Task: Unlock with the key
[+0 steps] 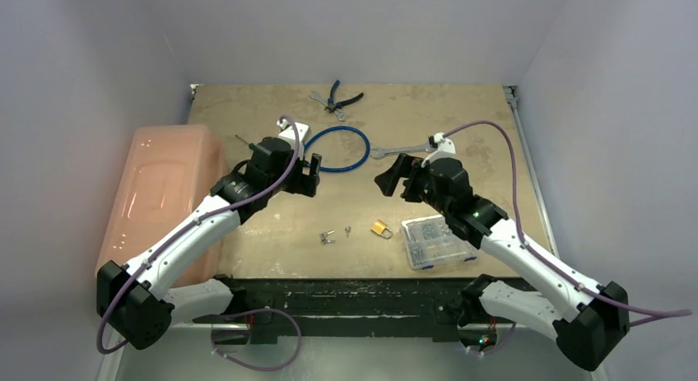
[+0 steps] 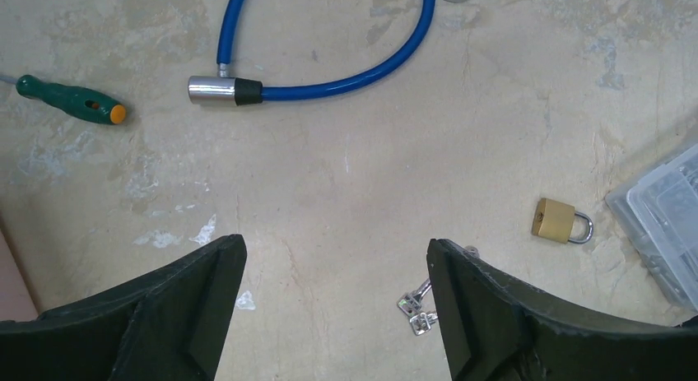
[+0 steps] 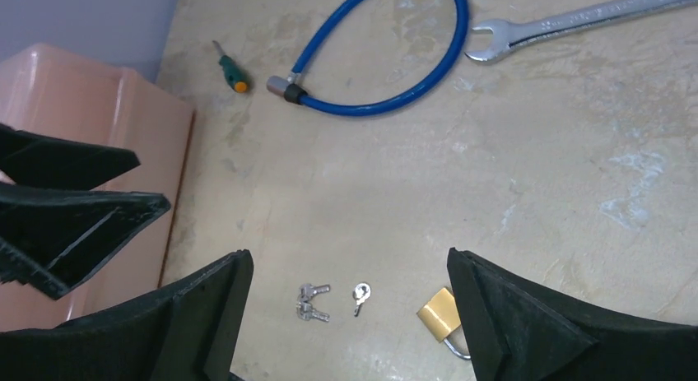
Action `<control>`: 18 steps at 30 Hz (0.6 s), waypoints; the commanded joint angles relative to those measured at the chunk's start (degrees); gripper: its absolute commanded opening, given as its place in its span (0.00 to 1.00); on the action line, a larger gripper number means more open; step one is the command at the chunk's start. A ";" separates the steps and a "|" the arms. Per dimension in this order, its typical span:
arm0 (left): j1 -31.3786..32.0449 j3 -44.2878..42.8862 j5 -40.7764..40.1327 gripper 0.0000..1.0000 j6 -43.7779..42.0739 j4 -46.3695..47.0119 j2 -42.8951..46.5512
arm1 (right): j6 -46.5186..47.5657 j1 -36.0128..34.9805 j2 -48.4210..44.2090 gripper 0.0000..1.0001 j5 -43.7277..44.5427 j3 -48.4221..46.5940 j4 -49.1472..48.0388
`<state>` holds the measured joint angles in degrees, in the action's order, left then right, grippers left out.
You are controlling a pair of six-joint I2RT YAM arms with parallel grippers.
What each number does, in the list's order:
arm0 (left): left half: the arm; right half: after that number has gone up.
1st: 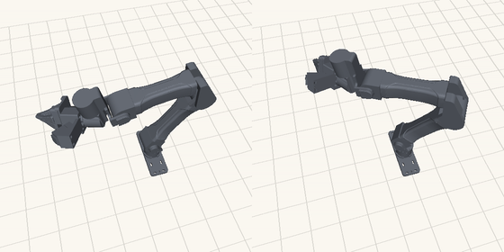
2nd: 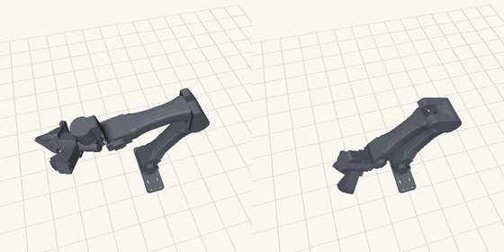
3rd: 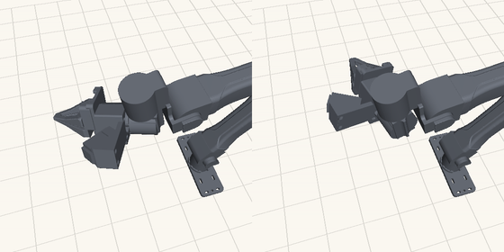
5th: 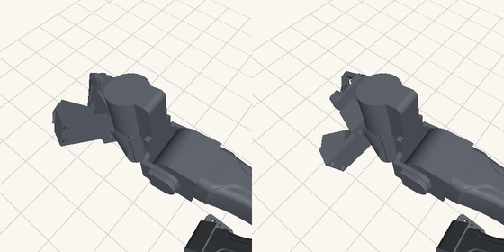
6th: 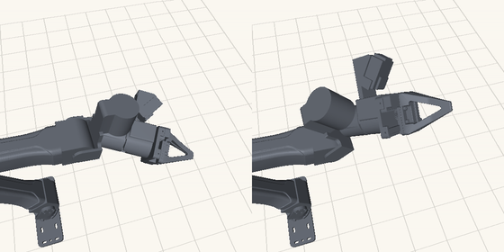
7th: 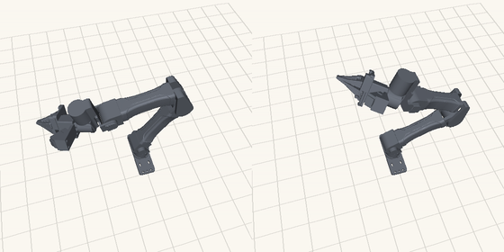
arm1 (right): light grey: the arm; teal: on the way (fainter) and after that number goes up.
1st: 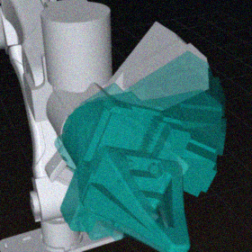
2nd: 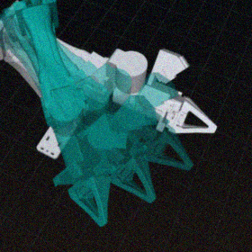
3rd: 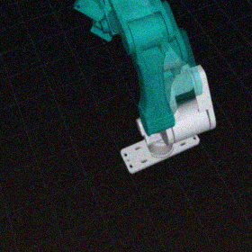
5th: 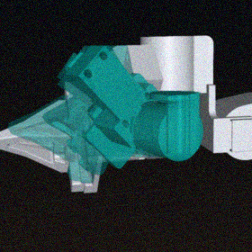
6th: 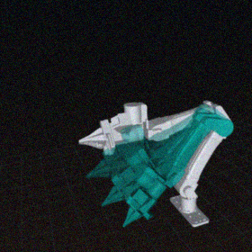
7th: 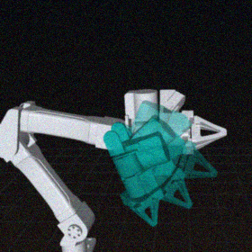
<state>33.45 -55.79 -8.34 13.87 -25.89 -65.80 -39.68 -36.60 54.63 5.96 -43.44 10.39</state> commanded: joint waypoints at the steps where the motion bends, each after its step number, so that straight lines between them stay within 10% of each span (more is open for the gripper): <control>1: -0.09 -0.29 -1.65 0.86 -0.69 0.89 1.53 | -2.49 -0.28 4.03 0.99 4.36 -4.46 3.16; 18: -0.08 -0.61 -8.21 0.86 -0.14 -0.33 2.21 | -17.90 -19.65 20.53 0.99 17.75 -11.40 15.63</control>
<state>33.45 -55.79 -14.35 13.91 -26.41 -65.32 -53.54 -53.39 72.88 19.25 -52.58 24.10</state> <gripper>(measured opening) 0.862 0.987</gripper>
